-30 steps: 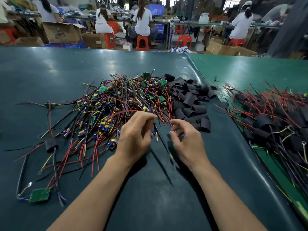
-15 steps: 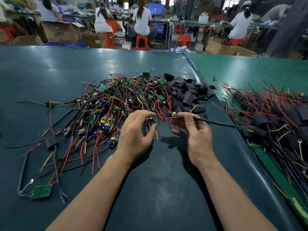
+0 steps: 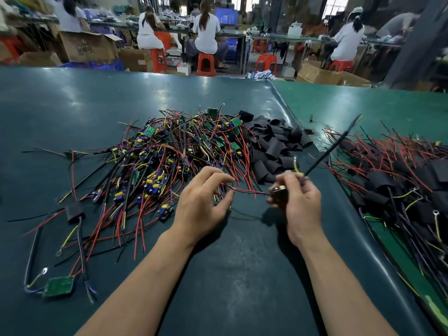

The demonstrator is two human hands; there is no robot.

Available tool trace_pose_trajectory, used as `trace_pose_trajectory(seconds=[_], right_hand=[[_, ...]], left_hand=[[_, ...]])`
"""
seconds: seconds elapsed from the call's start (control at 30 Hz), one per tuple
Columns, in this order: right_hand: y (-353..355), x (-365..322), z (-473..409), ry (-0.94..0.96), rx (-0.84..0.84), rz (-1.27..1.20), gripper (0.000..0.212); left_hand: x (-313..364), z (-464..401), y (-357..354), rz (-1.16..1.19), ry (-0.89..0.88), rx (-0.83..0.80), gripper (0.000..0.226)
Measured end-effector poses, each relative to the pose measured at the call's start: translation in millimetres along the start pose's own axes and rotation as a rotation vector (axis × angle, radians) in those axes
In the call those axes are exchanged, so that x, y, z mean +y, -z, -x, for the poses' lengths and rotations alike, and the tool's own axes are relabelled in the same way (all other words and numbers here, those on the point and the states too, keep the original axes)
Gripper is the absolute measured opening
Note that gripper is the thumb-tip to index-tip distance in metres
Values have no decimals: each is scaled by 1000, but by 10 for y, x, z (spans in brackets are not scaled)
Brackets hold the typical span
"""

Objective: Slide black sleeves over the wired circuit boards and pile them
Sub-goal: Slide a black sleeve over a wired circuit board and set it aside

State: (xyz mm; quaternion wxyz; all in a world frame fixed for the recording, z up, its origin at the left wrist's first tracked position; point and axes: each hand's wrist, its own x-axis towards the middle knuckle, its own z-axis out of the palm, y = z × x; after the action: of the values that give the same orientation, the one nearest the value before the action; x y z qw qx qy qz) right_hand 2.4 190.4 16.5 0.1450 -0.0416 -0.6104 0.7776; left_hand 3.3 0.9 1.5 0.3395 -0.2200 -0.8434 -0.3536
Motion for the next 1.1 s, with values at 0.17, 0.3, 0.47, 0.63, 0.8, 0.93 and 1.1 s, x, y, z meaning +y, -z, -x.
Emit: trace_pose_trajectory(seconds=[0.17,0.3,0.47,0.63,0.8,0.93,1.1], right_hand=[[142,-8,-122,57,134,122,38],[78,-108,-433,-47,9,348,24],[-160,8,-616,13,65,936,25],[-287,18,-621,-31,114,976,23],[-160,-140,-363,-151,-149,399,17],[-67,-89,-1,-316,-396,265,19],[-30,-38,91,-213,-298,214,18]], left_hand=[[11,-13,-12,-9,47,-12,13],[24,-21,-9,-16,74,-28,9],[30,-24,-1,-18,77,-40,4],[36,-22,-7,15,64,-49,3],[11,-40,-16,34,24,-47,33],[39,-40,-3,20,-93,-173,37],[42,-31,12,89,-75,-298,45]])
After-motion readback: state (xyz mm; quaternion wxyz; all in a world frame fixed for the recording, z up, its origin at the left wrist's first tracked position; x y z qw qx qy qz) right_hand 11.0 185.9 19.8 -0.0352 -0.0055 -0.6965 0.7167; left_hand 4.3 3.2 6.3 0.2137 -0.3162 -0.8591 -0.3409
